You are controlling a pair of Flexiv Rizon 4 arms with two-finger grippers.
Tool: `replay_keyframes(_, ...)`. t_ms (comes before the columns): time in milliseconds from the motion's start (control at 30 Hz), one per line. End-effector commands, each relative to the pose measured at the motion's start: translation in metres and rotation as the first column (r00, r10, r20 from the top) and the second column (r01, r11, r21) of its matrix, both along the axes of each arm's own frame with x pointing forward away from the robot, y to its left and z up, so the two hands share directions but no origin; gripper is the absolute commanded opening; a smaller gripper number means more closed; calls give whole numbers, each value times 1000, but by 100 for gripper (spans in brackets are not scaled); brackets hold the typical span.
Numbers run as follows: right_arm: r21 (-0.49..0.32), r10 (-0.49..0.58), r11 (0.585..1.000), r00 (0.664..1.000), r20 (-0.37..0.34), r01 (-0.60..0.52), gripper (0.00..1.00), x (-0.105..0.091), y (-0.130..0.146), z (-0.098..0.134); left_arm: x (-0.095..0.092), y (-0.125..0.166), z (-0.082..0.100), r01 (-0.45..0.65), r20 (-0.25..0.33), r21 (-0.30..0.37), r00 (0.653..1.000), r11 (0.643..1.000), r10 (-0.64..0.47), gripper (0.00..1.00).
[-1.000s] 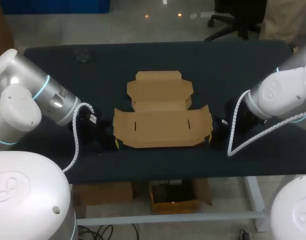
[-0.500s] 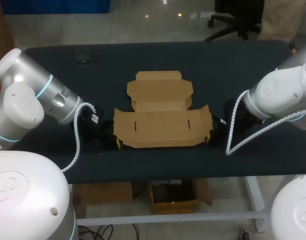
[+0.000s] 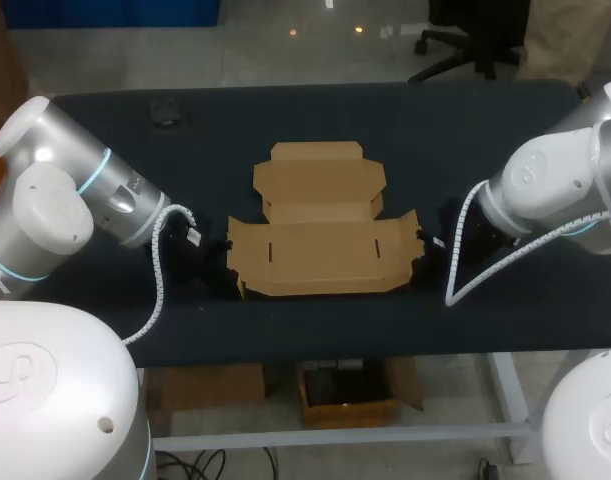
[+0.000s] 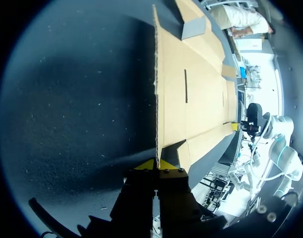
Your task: Assemble the packaging by folding the flat box into shape, placing the metal phone stand inside, and closing the box properly
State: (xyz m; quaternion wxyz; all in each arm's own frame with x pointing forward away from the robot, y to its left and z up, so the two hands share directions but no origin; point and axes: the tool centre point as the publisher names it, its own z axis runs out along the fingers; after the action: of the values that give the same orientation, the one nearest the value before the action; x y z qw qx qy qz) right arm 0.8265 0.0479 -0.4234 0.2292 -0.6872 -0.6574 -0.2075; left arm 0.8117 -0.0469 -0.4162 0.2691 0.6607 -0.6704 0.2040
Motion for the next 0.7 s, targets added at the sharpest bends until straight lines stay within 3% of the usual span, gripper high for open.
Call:
replay_keyframes(33, 8, 11, 1000, 1000, -6, -11, 0, 3, 2, 1, 2, -4, -5, 6, -6, 0, 1000, 1000, -6, 0)
replay_keyframes(700, 6, 44, 999, 999, 1, -44, 0, 6, 12, 6, -3, -17, 4, 16, 18, 23, 1000, 1000, -16, 0)
